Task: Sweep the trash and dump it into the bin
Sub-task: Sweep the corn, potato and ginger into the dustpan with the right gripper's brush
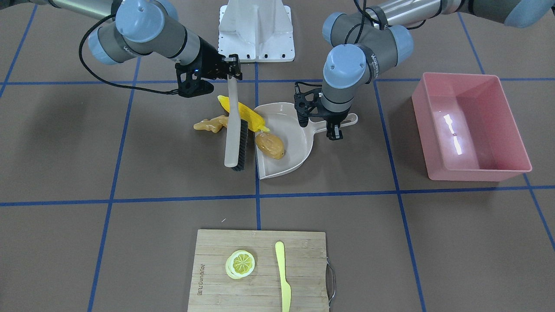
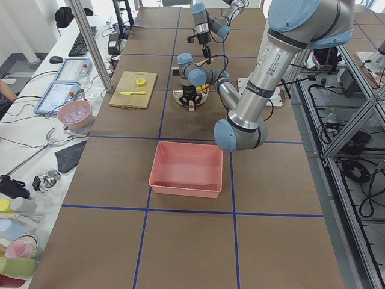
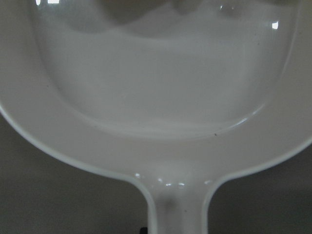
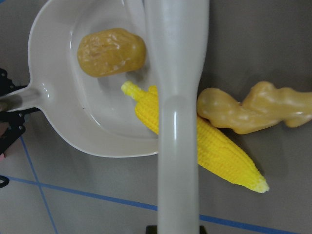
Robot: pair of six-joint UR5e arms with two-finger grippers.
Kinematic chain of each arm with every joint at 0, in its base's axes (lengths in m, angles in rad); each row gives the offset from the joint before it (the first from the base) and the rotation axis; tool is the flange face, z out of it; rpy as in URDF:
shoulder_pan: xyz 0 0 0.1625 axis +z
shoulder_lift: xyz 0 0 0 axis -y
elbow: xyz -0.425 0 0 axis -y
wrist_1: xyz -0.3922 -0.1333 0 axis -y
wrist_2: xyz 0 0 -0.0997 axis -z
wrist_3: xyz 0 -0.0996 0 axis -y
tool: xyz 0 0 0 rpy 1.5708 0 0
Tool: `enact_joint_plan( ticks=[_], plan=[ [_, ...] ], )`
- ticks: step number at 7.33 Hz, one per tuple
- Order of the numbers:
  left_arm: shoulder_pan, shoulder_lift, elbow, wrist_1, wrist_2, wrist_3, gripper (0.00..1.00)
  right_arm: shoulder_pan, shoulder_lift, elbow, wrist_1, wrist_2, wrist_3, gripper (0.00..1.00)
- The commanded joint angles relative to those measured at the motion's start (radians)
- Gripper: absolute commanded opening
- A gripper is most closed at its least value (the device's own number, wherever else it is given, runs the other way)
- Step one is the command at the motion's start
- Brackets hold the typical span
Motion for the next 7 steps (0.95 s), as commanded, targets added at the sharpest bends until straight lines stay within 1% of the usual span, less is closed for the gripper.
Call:
enact_joint_plan(
  ticks=[1, 2, 3, 4, 7],
  plan=[
    [0.0, -0.011, 0.012, 0.0, 0.0, 0.002, 0.0, 0.062, -0.117, 0.06, 0.001, 0.054, -0.019, 0.0],
    [0.0, -0.014, 0.018, 0.0, 0.0, 0.002, 0.0, 0.058, -0.191, 0.107, 0.004, 0.053, -0.013, 0.0],
    [0.0, -0.014, 0.02, 0.0, 0.0, 0.002, 0.0, 0.033, -0.242, 0.153, 0.004, 0.053, -0.006, 0.0],
    [0.001, -0.014, 0.02, 0.0, 0.0, 0.002, 0.0, -0.013, -0.27, 0.171, 0.004, 0.053, -0.006, 0.0],
    [0.003, -0.014, 0.012, 0.0, 0.002, 0.006, 0.0, -0.144, -0.287, 0.197, 0.004, 0.033, 0.039, 0.0]
  ],
)
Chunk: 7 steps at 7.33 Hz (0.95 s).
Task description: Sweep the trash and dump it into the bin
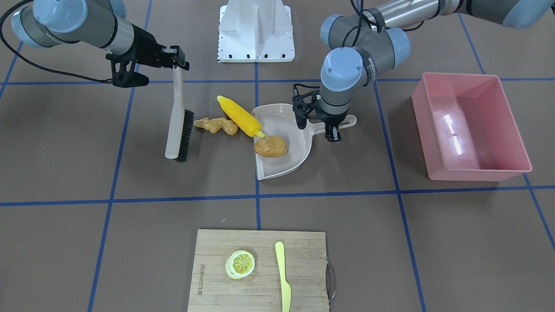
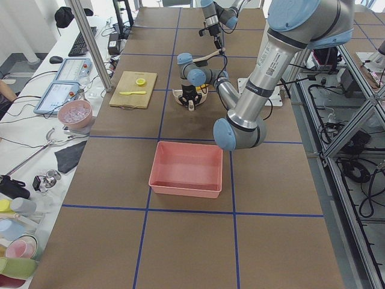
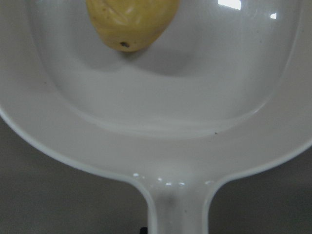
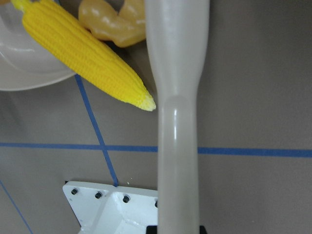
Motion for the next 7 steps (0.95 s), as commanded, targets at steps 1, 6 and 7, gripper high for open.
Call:
enact_joint_plan(
  ticks=[1, 6, 7],
  plan=[
    [0.0, -0.002, -0.004, 0.0, 0.003, 0.004, 0.0, -0.112, 0.002, 0.011, 0.0, -0.041, 0.07, 0.0],
    [0.01, 0.001, -0.004, 0.0, 0.003, 0.004, 0.0, -0.163, 0.231, -0.02, -0.206, -0.093, 0.09, 0.0],
    [0.01, 0.001, -0.004, 0.0, 0.003, 0.004, 0.0, -0.163, 0.25, -0.036, -0.209, -0.095, 0.083, 0.0]
  ],
)
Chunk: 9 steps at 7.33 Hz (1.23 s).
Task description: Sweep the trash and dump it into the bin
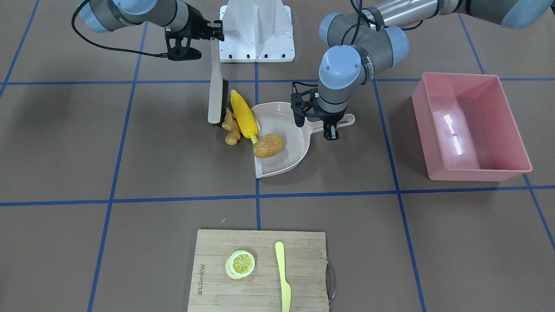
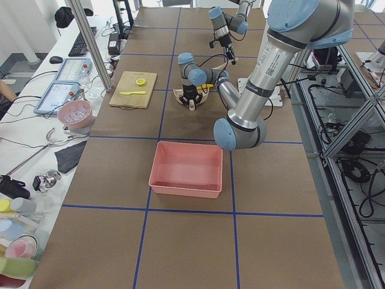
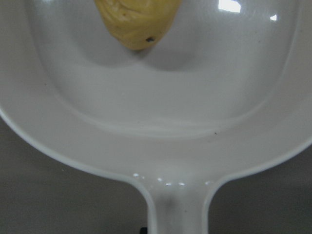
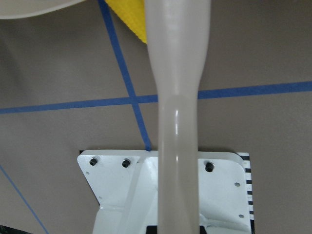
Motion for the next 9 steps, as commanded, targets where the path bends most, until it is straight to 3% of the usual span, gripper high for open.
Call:
enact_joint_plan(
  ticks=[1, 4, 9],
  plan=[
    [0.002, 0.001, 0.002, 0.0, 0.0, 0.0, 0.0, 0.0, 0.064, -0.028, -0.039, -0.008, -0.011, 0.0],
    [0.008, -0.001, 0.008, 0.0, 0.001, 0.0, 0.0, 0.001, 0.161, -0.106, -0.038, -0.025, -0.011, 0.0],
    [0.011, 0.011, 0.008, -0.041, 0.014, 0.0, 0.0, 0.053, 0.198, -0.11, -0.059, 0.007, -0.009, 0.0]
  ],
)
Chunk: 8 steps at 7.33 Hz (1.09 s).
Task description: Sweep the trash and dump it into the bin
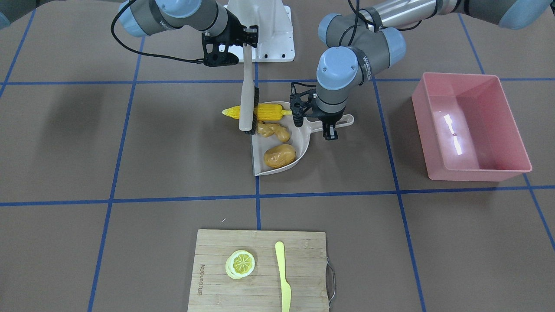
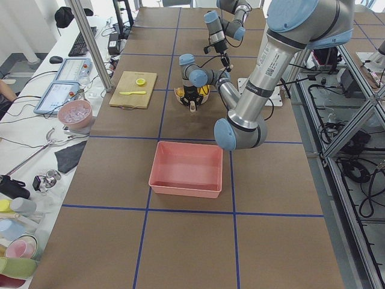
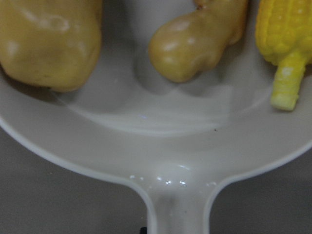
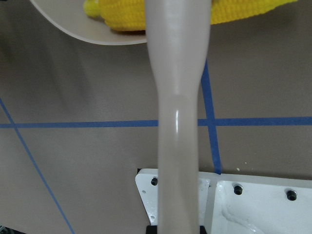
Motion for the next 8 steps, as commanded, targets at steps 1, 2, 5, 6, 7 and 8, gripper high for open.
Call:
enact_joint_plan(
  ticks=[1, 2, 5, 6, 7, 8],
  plan=[
    [-0.001, 0.018, 0.0, -0.053, 0.0, -0.002, 0.0, 0.064, 0.0, 0.007, -0.024, 0.063, 0.0, 0.0],
    [-0.001, 0.027, 0.002, -0.085, 0.0, -0.007, 0.0, 0.107, -0.005, 0.014, -0.041, 0.105, 0.0, 0.0],
    [-0.009, 0.053, 0.0, -0.185, 0.0, -0.013, 0.0, 0.237, -0.037, 0.022, -0.044, 0.198, -0.001, 0.0],
    [-0.012, 0.053, 0.002, -0.203, 0.0, -0.013, 0.0, 0.311, -0.045, 0.022, -0.044, 0.241, -0.024, 0.0],
    [-0.018, 0.059, 0.0, -0.235, 0.0, -0.013, 0.0, 0.357, -0.078, 0.024, -0.044, 0.255, -0.061, 0.0],
    [-0.027, 0.061, -0.001, -0.278, 0.0, -0.014, 0.0, 0.393, -0.127, 0.028, -0.044, 0.256, -0.131, 0.0]
  ],
)
